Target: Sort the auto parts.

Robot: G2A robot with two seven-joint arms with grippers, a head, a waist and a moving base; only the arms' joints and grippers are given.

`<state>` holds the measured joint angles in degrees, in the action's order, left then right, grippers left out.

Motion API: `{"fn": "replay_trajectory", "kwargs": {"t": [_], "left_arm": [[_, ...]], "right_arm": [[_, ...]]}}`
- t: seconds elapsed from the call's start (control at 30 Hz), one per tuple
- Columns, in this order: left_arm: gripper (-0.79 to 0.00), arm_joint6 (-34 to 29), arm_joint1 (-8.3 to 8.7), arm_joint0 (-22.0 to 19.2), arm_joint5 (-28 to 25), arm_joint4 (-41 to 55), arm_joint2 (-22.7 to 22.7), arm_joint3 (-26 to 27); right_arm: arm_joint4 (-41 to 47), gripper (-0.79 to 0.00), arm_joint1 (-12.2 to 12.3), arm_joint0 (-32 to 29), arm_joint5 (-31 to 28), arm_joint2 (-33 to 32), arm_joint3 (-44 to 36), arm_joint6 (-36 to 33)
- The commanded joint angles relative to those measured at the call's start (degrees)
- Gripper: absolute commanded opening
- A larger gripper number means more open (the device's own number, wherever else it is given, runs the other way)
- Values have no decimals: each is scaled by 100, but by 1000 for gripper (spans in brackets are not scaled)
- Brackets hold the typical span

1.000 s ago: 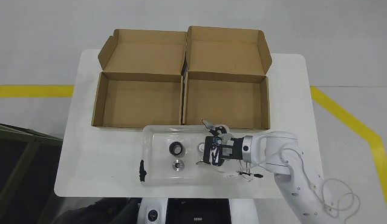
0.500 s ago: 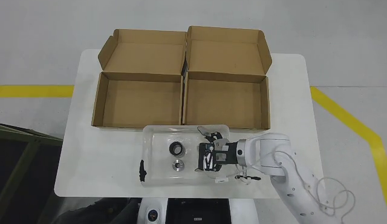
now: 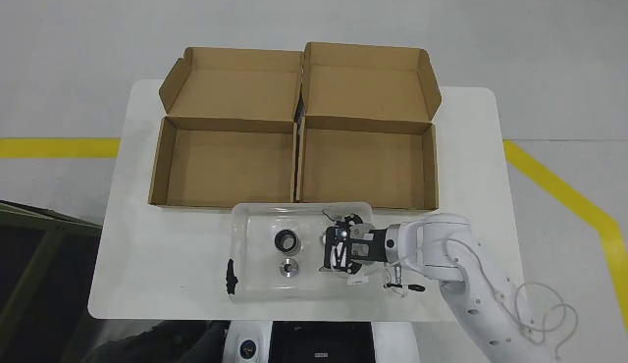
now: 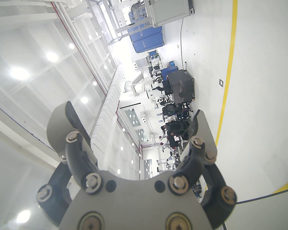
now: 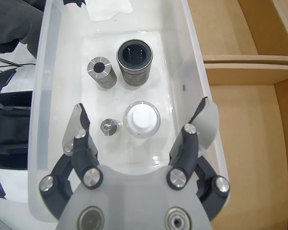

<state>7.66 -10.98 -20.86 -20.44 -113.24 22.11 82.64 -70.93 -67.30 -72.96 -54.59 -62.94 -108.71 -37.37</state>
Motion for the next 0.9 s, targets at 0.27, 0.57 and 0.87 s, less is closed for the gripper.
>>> {"fn": "replay_trajectory", "kwargs": {"t": [0.27,0.57,0.87], "left_arm": [[0,0,0,0,0,0,0,0],[0,0,0,0,0,0,0,0],[0,0,0,0,0,0,0,0]], "right_arm": [[106,-209,33,209,250,116,220,-128],[158,-416,71,303,301,233,376,-176],[145,-785,107,478,73,374,412,-32]]}}
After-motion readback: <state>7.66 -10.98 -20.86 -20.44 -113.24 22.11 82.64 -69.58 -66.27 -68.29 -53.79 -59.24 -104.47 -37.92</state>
